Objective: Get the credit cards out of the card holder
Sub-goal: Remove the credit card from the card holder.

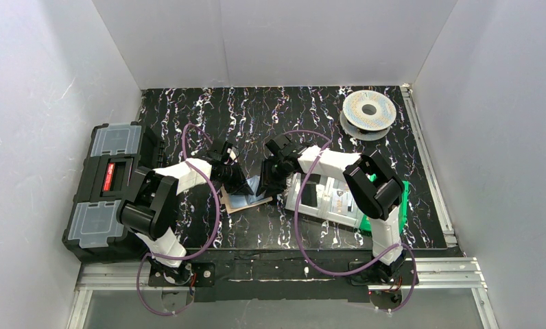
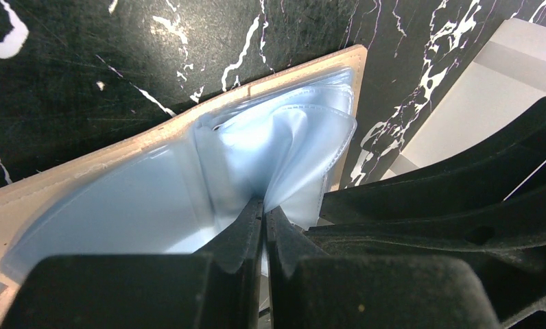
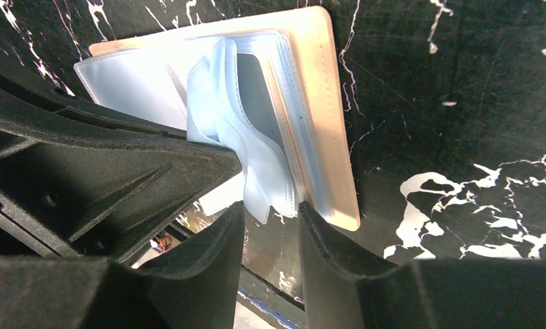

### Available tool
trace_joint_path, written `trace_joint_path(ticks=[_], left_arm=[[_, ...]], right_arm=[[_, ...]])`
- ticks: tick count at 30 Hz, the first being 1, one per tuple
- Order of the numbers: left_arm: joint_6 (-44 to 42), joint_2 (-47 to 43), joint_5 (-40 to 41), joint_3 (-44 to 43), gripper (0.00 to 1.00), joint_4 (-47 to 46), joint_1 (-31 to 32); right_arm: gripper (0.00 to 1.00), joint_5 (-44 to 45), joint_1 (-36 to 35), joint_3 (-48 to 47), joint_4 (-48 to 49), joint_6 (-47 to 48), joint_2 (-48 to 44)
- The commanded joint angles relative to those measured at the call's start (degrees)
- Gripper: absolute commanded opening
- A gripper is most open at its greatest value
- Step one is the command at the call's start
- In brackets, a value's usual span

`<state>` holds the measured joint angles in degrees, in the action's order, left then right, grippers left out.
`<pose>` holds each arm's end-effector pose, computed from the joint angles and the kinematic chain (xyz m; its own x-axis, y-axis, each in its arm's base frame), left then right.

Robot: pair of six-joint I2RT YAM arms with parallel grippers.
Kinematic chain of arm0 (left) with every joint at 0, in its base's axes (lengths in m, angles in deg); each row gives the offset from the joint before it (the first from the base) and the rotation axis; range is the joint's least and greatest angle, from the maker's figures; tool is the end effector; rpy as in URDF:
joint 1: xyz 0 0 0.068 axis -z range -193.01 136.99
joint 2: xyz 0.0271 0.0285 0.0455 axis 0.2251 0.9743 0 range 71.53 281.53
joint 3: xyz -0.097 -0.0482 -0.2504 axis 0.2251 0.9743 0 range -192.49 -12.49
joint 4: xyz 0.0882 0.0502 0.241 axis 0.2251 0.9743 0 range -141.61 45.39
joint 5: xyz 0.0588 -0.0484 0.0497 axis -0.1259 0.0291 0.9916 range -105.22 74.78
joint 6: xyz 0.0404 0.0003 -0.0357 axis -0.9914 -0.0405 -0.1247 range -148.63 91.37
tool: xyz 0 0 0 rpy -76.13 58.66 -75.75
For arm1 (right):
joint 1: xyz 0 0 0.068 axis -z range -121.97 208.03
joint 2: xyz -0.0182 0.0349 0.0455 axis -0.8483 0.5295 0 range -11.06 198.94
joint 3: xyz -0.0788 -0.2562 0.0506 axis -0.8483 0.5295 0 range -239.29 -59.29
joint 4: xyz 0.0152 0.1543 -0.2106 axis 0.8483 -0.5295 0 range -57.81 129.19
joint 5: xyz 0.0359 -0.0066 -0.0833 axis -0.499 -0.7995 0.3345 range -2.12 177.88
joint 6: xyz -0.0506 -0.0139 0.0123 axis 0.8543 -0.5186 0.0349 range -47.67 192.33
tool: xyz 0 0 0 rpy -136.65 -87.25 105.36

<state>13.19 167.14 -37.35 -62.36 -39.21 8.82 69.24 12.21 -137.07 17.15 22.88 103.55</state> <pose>0.2886 -0.1301 0.1517 -0.9403 -0.2888 -0.1800 -0.1316 0.7964 -0.5903 0.2830 0.3075 0.1624 -0.9917 0.0127 -0.1282 -0.0633 0.8188 0.5706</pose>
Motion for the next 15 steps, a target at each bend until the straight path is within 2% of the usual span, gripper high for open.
trace_joint_path(ticks=[1,12,15], left_arm=[[-1.4,4.2,4.2,3.8,0.00,5.1,1.1],[-1.4,4.4,3.5,3.9,0.00,4.6,1.1],[-1.4,4.2,3.4,3.9,0.00,4.8,1.1]], right_arm=[[0.40,-1.5,0.0,0.6,2.1,-1.0,0.4],[0.35,-3.3,0.0,0.7,3.7,-2.0,0.9],[0.30,-3.3,0.0,0.6,3.8,-2.1,1.5]])
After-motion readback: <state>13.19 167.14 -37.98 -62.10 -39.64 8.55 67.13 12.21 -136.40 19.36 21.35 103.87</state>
